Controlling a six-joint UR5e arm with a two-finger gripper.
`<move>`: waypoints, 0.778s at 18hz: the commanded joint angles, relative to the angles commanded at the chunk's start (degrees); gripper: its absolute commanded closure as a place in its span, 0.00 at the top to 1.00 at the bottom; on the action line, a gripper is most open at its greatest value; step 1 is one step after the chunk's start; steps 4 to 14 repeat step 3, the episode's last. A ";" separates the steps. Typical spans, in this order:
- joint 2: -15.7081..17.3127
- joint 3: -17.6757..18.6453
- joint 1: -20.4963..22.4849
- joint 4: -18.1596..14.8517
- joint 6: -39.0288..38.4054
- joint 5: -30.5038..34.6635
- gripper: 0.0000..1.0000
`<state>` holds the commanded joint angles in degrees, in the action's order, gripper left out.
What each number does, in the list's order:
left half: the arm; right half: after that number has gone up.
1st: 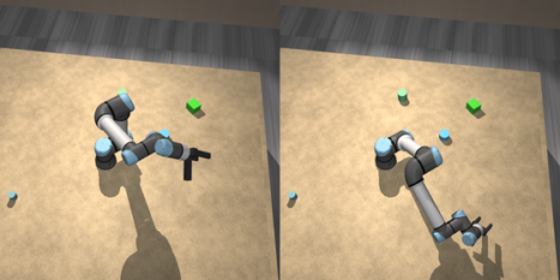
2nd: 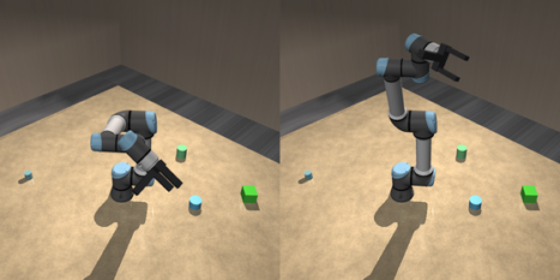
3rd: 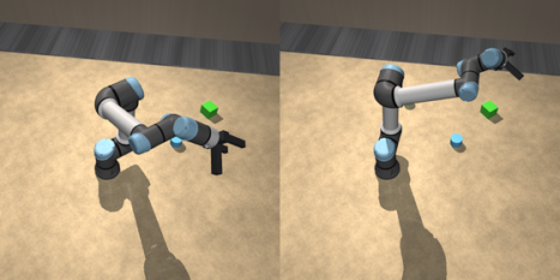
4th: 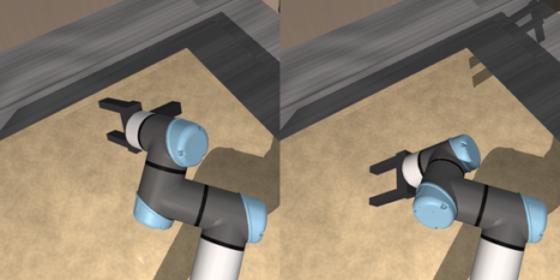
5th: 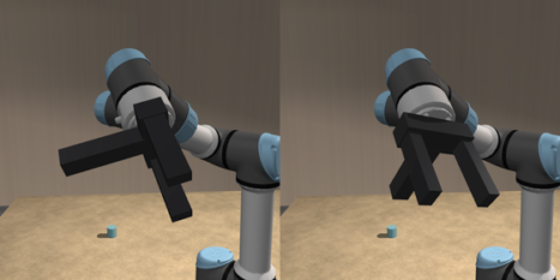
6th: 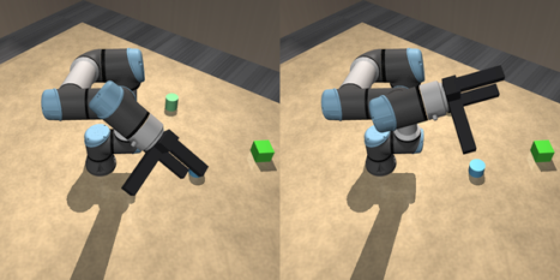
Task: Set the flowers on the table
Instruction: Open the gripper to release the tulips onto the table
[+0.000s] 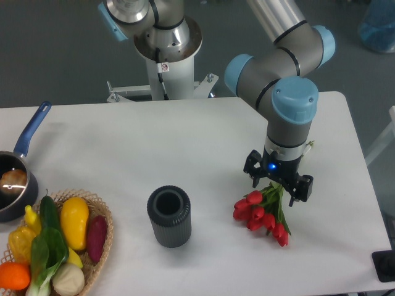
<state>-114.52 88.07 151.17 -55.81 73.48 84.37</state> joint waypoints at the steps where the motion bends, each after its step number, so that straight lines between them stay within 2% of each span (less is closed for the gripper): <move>1: 0.17 0.00 0.26 0.00 0.00 0.00 1.00; 14: 0.00 0.09 1.05 0.09 0.00 0.00 1.00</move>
